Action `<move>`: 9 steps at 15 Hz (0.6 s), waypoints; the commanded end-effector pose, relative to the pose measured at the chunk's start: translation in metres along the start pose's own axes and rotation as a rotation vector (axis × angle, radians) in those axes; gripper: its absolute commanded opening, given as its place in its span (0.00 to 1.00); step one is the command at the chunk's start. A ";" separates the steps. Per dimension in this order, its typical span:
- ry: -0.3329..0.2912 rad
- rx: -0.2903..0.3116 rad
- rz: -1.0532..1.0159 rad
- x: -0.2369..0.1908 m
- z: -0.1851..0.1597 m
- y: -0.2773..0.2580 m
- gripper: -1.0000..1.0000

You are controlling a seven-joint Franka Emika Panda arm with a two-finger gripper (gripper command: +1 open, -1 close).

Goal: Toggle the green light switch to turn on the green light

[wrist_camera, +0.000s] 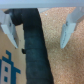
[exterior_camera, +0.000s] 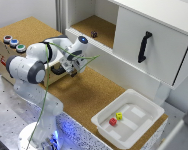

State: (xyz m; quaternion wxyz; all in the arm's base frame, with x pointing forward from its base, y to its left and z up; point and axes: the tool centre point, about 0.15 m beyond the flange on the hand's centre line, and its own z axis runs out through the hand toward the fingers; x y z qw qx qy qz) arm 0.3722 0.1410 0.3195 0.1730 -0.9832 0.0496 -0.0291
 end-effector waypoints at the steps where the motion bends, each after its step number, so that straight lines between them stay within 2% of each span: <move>1: 0.116 -0.232 -0.040 -0.024 -0.045 -0.048 1.00; 3: 0.174 -0.290 -0.060 -0.033 -0.070 -0.069 1.00; 6: 0.268 -0.307 -0.125 -0.051 -0.112 -0.116 1.00; 9: 0.318 -0.327 -0.222 -0.069 -0.135 -0.168 1.00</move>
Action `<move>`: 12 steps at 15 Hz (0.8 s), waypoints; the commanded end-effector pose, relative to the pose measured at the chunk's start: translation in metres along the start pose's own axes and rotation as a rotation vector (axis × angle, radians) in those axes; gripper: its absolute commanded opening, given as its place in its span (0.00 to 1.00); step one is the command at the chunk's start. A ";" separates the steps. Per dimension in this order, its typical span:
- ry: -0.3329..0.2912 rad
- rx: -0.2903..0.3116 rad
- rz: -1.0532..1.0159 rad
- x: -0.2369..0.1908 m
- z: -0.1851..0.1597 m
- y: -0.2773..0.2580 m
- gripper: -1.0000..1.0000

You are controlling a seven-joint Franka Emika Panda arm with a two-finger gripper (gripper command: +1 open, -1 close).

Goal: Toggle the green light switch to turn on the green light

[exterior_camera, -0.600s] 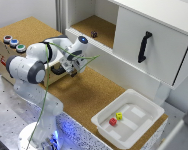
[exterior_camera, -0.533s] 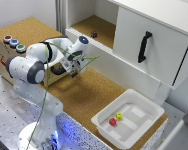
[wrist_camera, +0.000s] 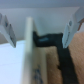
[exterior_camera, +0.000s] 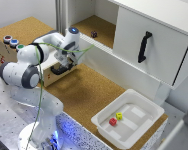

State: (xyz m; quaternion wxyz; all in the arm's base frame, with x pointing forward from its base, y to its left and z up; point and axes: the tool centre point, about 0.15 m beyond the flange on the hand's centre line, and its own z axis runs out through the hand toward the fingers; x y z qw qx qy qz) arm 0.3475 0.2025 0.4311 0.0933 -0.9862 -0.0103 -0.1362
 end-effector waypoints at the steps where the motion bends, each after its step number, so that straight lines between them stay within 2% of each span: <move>1: 0.120 -0.182 -0.116 -0.021 -0.073 -0.090 1.00; 3: 0.089 -0.150 -0.208 -0.025 -0.073 -0.123 1.00; 5: -0.004 -0.114 -0.344 -0.027 -0.065 -0.156 1.00; 7: -0.095 -0.037 -0.487 -0.034 -0.060 -0.191 1.00; 10: -0.211 -0.007 -0.680 -0.056 -0.066 -0.237 1.00; 12: -0.296 -0.023 -0.785 -0.072 -0.071 -0.259 1.00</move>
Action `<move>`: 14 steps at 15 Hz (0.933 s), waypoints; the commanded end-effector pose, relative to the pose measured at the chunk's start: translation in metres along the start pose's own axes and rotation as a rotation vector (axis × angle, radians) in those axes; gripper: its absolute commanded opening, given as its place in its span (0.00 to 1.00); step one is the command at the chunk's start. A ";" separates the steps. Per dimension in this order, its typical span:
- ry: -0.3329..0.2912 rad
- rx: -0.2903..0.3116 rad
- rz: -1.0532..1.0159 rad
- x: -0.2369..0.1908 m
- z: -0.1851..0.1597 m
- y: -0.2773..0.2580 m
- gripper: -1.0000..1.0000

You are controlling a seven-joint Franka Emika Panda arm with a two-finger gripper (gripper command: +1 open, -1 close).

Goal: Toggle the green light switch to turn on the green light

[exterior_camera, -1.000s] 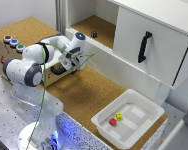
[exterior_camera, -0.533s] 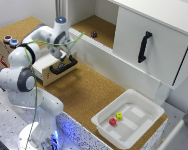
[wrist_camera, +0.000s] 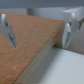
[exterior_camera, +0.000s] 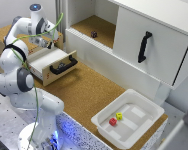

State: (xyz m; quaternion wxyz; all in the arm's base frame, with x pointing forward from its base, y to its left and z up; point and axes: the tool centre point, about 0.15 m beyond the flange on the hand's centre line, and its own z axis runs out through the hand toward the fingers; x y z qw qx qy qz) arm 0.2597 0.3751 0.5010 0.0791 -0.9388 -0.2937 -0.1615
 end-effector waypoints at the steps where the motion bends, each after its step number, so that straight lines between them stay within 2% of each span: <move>1: -0.354 0.003 -0.242 0.032 -0.012 -0.076 1.00; 5: -0.453 -0.022 -0.241 0.006 -0.005 -0.111 1.00; 7: -0.491 -0.060 -0.193 -0.020 0.005 -0.119 1.00; 8: -0.475 -0.047 -0.140 -0.031 0.004 -0.119 1.00; 11: -0.343 -0.058 -0.075 -0.054 0.008 -0.123 1.00; 12: -0.312 -0.049 -0.045 -0.058 0.011 -0.122 0.00; 14: -0.250 -0.080 -0.030 -0.067 0.014 -0.121 0.00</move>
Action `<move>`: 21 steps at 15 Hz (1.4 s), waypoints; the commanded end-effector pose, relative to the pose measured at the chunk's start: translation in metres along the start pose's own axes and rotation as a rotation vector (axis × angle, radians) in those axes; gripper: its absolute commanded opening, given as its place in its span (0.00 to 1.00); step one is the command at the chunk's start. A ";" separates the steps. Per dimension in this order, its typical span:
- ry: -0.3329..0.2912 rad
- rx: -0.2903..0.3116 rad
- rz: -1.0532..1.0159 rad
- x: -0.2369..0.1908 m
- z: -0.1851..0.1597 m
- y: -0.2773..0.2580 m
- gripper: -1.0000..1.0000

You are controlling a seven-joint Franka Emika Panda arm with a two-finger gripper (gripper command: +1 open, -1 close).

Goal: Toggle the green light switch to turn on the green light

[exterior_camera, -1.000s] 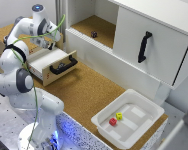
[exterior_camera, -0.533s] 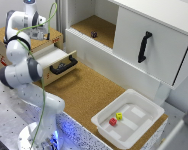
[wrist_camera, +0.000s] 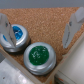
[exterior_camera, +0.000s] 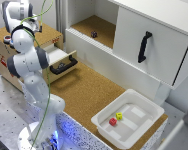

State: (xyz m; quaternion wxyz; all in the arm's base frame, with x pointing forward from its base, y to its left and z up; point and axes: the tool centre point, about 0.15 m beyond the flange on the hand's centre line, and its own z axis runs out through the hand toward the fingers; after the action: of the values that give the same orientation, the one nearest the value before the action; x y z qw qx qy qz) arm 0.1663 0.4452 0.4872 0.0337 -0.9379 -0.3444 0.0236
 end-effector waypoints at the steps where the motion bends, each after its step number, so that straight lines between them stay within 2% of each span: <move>1: 0.160 -0.107 0.095 -0.024 0.017 -0.009 0.00; 5: 0.159 -0.131 0.076 -0.023 0.024 -0.007 0.00; 14: 0.197 -0.102 0.066 -0.005 0.026 0.008 0.00; 18: 0.182 -0.078 0.063 0.001 0.034 0.009 0.00; 21: 0.113 -0.050 0.071 0.008 0.053 0.014 0.00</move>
State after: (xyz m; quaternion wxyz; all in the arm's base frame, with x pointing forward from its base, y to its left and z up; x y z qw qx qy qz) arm 0.1636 0.4404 0.4627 0.0102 -0.9511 -0.3010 -0.0691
